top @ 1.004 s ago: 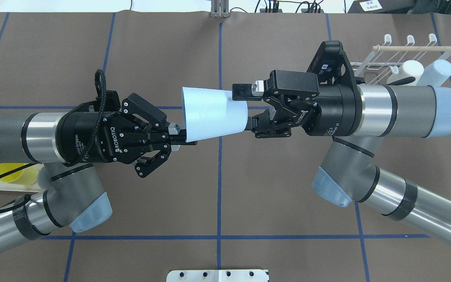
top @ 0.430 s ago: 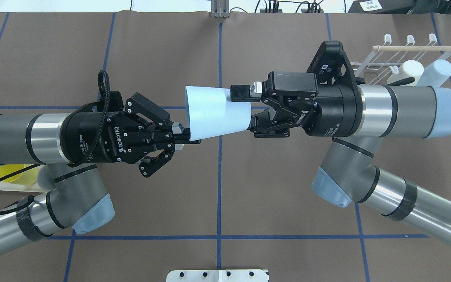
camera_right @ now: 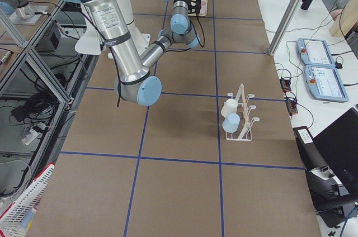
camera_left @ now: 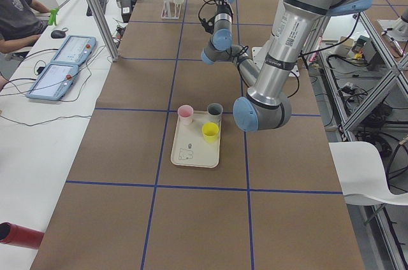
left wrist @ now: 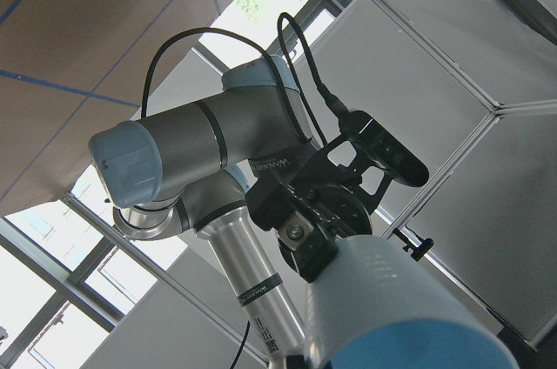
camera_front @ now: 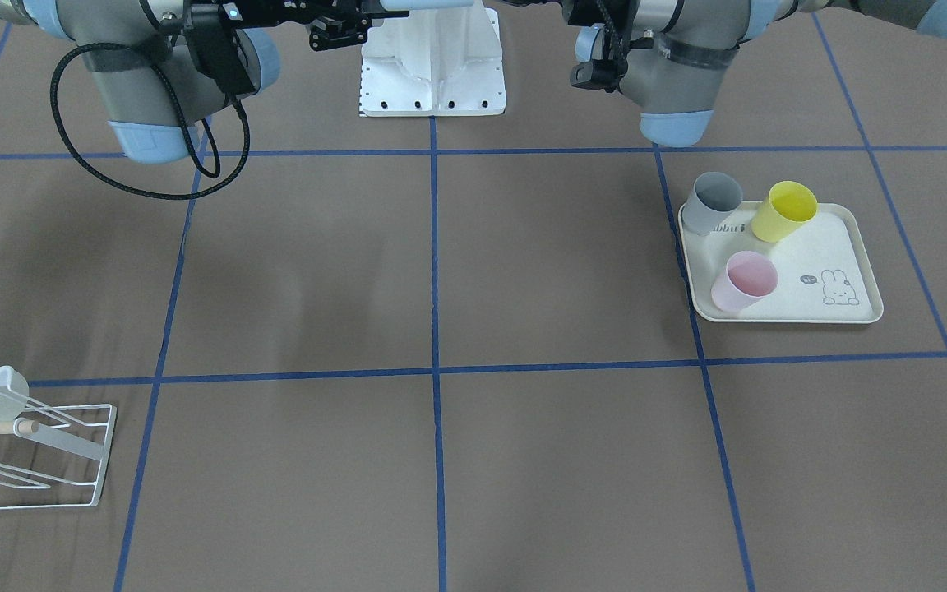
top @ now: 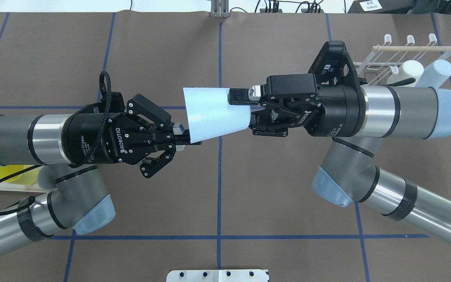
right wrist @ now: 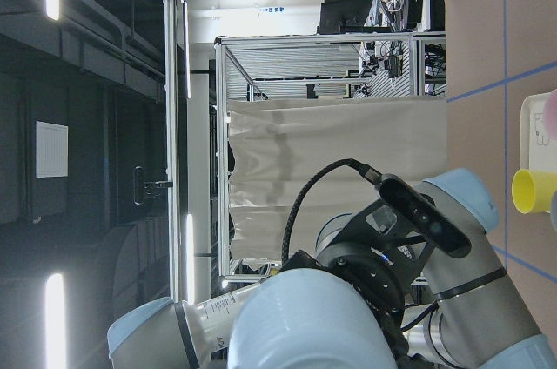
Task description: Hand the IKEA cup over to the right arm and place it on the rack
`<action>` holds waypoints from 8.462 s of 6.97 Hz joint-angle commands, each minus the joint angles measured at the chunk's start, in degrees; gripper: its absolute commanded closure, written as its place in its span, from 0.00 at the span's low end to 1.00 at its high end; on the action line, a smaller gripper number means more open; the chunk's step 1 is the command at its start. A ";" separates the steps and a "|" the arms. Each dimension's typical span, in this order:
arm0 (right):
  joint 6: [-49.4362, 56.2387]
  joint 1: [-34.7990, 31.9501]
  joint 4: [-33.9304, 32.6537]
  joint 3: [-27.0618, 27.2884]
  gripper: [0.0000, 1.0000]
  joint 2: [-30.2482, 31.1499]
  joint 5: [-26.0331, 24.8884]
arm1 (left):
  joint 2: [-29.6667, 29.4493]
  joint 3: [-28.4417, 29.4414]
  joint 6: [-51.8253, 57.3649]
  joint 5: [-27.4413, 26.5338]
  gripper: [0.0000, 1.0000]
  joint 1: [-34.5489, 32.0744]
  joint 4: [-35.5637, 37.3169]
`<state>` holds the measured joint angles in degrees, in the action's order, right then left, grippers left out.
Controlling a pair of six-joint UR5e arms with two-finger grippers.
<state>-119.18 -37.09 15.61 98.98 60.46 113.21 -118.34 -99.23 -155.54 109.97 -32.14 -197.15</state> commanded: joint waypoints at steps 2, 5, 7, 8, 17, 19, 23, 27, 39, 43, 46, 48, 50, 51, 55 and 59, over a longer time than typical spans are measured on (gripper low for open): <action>0.00 -0.09 0.12 -0.01 0.62 0.09 -0.01 | 0.65 -0.61 0.23 -0.02 0.00 -0.11 0.01; -0.09 -0.97 0.21 0.51 0.63 1.05 -0.01 | 4.14 -1.23 0.67 0.50 0.00 -4.57 0.10; 0.61 -3.94 -0.40 -0.09 0.63 3.76 0.08 | 8.46 -0.45 2.15 3.99 0.00 -11.41 1.06; 3.05 -6.66 -1.02 -2.88 0.63 4.83 0.69 | 10.65 0.08 9.13 9.24 0.00 -15.10 4.46; 38.53 -35.76 -56.84 2.35 0.67 11.95 24.08 | 17.70 0.00 79.64 28.02 0.00 -41.59 58.68; 56.14 -35.60 -75.53 9.53 0.67 15.29 18.39 | 17.79 0.00 85.36 24.42 0.00 -41.68 64.49; 84.57 -32.69 -108.18 14.67 0.69 14.34 15.54 | 21.74 -0.70 101.30 19.58 0.00 -43.62 72.34; 87.36 -32.26 -109.04 6.95 0.69 13.37 15.64 | 23.50 -1.58 101.31 19.58 0.00 -43.62 72.35; 91.85 -32.09 -102.45 -9.94 0.69 5.37 15.46 | 24.29 -3.51 101.04 19.67 0.00 -43.62 72.43; 91.50 -30.94 -100.09 -11.87 0.01 5.37 15.38 | 24.29 -3.60 100.78 19.67 0.00 -43.62 72.43; 91.58 -32.08 -99.55 -10.83 0.01 5.37 17.64 | 25.61 -3.86 100.60 19.67 0.00 -43.44 74.26; 91.50 -34.89 -99.72 -8.73 0.01 5.63 21.96 | 30.49 -5.87 101.39 19.58 0.00 -41.52 75.77; 91.41 -34.90 -99.81 -7.83 0.01 6.33 21.97 | 39.80 -10.43 101.75 17.23 0.00 -33.46 75.86; 91.41 -34.90 -99.81 -7.75 0.01 6.33 21.97 | 43.94 -11.50 101.92 15.55 0.00 -31.07 75.77; 91.14 -34.81 -99.90 -7.31 0.01 6.42 22.06 | 46.71 -12.49 100.60 15.62 0.03 -23.59 75.95; 91.14 -34.72 -100.07 -6.61 0.01 6.95 22.14 | 43.37 -9.67 100.60 15.53 0.19 -20.42 77.18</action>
<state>-28.04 -71.85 -84.33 92.01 67.22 135.34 -74.38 -109.40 -54.91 125.49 -53.39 -120.04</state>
